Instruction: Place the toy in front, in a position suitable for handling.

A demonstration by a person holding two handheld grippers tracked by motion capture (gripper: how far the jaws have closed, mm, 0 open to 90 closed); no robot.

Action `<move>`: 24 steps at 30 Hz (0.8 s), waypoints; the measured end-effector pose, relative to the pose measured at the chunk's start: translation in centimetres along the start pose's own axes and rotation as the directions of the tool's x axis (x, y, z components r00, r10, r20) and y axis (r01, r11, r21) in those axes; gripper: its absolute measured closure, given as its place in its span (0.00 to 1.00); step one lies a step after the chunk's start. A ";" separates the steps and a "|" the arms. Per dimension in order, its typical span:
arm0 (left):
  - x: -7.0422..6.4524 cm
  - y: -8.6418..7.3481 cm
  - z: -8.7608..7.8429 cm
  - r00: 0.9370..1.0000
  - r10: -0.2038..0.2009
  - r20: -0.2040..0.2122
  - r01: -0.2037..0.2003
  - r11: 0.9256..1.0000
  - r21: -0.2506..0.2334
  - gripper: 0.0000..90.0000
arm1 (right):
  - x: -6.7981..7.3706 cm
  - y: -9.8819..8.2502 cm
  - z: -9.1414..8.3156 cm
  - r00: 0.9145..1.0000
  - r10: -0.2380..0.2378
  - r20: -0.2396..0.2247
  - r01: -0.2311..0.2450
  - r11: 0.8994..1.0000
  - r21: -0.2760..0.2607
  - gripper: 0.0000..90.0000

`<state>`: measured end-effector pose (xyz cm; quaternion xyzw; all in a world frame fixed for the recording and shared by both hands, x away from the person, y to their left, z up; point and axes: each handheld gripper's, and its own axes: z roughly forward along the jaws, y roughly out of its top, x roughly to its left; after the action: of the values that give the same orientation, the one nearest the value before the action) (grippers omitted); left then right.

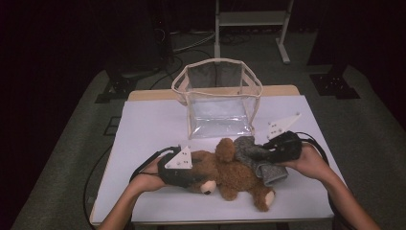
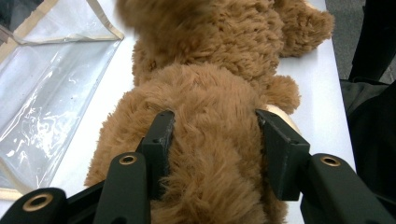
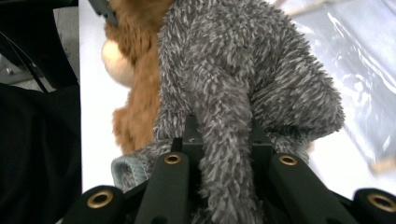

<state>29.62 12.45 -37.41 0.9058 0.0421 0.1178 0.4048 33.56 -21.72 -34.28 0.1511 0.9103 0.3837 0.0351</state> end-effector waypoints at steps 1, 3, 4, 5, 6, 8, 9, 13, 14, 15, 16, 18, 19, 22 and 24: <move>-0.1 0.0 0.0 1.000 -0.003 0.002 0.003 1.000 -0.005 0.57 | 0.0 -0.7 -0.3 1.000 0.009 -0.001 -0.009 1.000 -0.009 0.83; -0.1 0.0 0.0 1.000 -0.001 0.005 0.001 1.000 -0.005 0.57 | 0.1 -1.9 -1.0 0.999 0.043 0.000 -0.043 0.999 -0.017 0.83; -0.1 0.0 0.0 1.000 -0.001 0.006 0.001 1.000 -0.004 0.57 | 0.2 -2.5 -1.2 0.999 0.052 0.001 -0.052 0.998 -0.022 0.83; -0.1 0.0 0.0 1.000 -0.002 0.008 0.002 1.000 -0.007 0.57 | 0.2 -3.0 -1.5 0.998 0.064 0.003 -0.064 0.998 -0.027 0.83; -0.1 0.0 0.0 1.000 -0.001 0.009 0.001 1.000 -0.007 0.57 | 0.2 -3.6 -1.8 0.997 0.077 0.003 -0.076 0.997 -0.031 0.83; -0.2 0.1 0.0 1.000 -0.002 0.008 0.002 1.000 -0.007 0.57 | 0.2 -4.6 -2.2 0.996 0.091 0.008 -0.090 0.995 -0.037 0.83; -0.2 0.1 0.0 1.000 -0.001 0.008 0.001 1.000 -0.007 0.57 | 0.3 -5.0 -2.4 0.995 0.100 0.008 -0.099 0.994 -0.042 0.83; -0.1 0.2 0.0 1.000 0.007 0.008 -0.007 1.000 -0.002 0.57 | 0.3 -5.5 -3.2 0.994 0.113 0.010 -0.112 0.992 -0.055 0.83; -0.1 0.2 0.0 1.000 0.010 0.007 -0.010 1.000 0.000 0.57 | 0.3 -5.1 -3.3 0.994 0.104 0.012 -0.103 0.993 -0.056 0.83; -0.1 0.2 0.1 1.000 0.007 0.007 -0.007 1.000 0.000 0.57 | 0.4 -4.6 -3.3 0.995 0.094 0.014 -0.093 0.994 -0.056 0.83; -0.1 0.2 0.1 1.000 0.008 0.007 -0.008 1.000 0.000 0.57 | 0.4 -4.1 -3.3 0.996 0.083 0.013 -0.082 0.995 -0.058 0.83; -0.1 0.3 0.1 1.000 0.010 0.006 -0.010 1.000 0.002 0.57 | 0.4 -2.7 -2.9 0.998 0.055 0.008 -0.054 0.997 -0.051 0.83; -0.1 0.3 0.1 1.000 0.010 0.007 -0.010 1.000 0.002 0.56 | 0.4 -2.0 -2.6 0.999 0.037 0.006 -0.037 0.998 -0.043 0.83; -0.1 0.3 0.1 1.000 0.014 0.007 -0.014 1.000 0.006 0.56 | 0.5 0.2 -1.2 1.000 -0.020 -0.017 0.020 1.000 -0.023 0.83; -0.1 0.4 0.1 1.000 0.024 0.006 -0.024 1.000 0.011 0.56 | 0.6 1.5 -0.1 0.998 -0.044 -0.035 0.044 0.999 -0.007 0.83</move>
<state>29.55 12.09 -37.19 0.9088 0.0304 0.1196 0.3986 33.31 -20.63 -33.09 0.1240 0.9126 0.3885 0.0280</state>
